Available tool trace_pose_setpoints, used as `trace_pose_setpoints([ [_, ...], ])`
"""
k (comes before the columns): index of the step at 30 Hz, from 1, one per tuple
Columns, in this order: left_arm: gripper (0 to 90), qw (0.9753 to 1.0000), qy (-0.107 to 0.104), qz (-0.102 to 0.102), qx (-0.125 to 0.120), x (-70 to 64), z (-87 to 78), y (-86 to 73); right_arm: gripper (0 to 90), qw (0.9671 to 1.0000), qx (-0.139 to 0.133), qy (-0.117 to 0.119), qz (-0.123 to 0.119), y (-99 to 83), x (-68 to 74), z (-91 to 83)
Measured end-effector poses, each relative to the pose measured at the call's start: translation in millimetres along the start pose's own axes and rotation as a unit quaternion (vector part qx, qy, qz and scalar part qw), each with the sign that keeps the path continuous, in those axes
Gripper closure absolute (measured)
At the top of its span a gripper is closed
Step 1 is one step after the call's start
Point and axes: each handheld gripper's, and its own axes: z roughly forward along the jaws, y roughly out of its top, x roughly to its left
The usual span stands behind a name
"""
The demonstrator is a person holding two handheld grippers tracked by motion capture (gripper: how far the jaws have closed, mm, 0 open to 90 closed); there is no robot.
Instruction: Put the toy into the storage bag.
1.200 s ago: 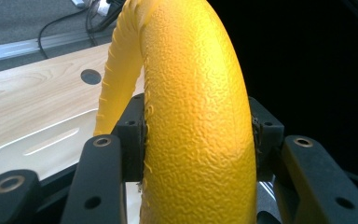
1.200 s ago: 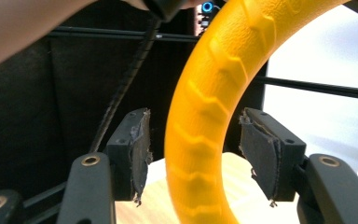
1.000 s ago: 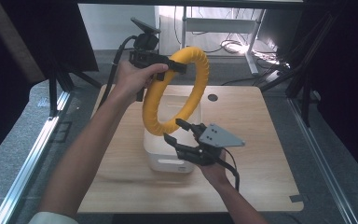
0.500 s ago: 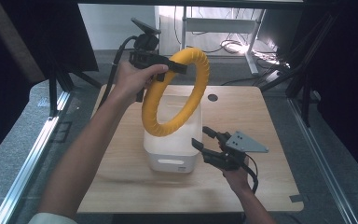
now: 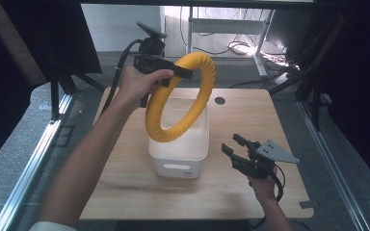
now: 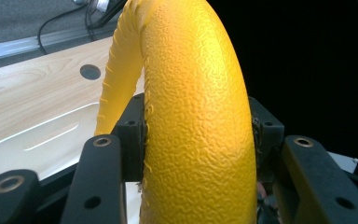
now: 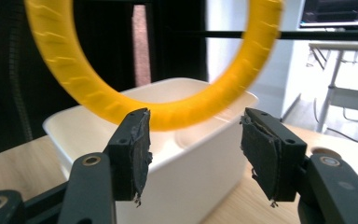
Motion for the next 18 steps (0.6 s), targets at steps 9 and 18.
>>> trace_pose_setpoints([
  [9,51.6,0.9998,0.005,-0.009,0.016,11.1,18.8,-12.4,42.4,0.9997,-0.001,-0.020,0.014,-11.6,-12.6,-8.9],
  [18,51.5,0.9992,0.012,-0.022,0.030,29.1,32.6,-28.8,42.4,0.9995,0.000,-0.026,0.019,-16.1,-17.7,-10.7],
])
